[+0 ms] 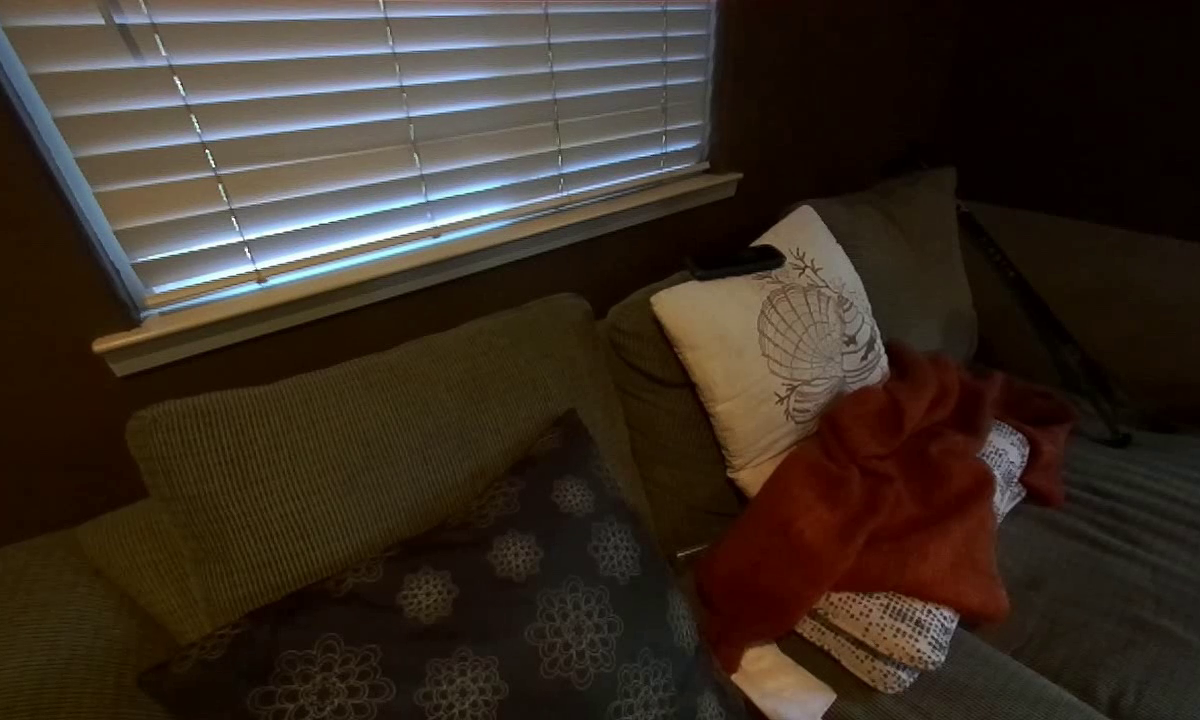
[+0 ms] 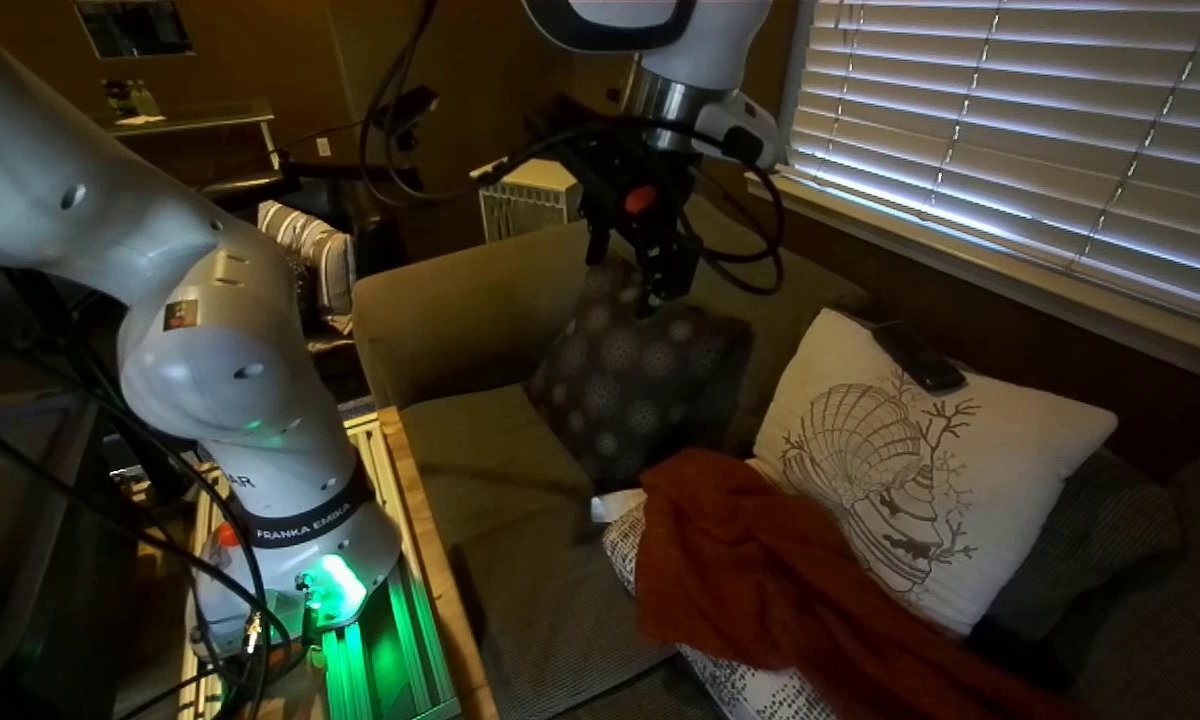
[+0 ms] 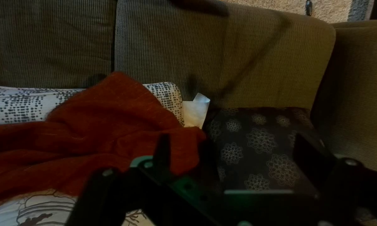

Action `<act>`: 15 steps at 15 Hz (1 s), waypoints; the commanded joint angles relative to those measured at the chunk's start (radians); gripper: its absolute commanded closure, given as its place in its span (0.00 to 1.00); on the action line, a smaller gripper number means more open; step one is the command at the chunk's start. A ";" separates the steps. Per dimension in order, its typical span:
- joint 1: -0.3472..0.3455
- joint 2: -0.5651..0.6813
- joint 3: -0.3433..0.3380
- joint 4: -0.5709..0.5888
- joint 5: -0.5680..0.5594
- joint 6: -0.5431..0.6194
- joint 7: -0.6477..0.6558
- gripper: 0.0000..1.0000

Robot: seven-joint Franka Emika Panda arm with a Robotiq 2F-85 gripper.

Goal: Remove the remote from the white pillow, put it on the brown fleece and then cover the remote with the brown fleece

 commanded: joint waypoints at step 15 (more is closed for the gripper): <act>-0.094 0.317 0.012 0.277 -0.107 0.140 -0.025 0.00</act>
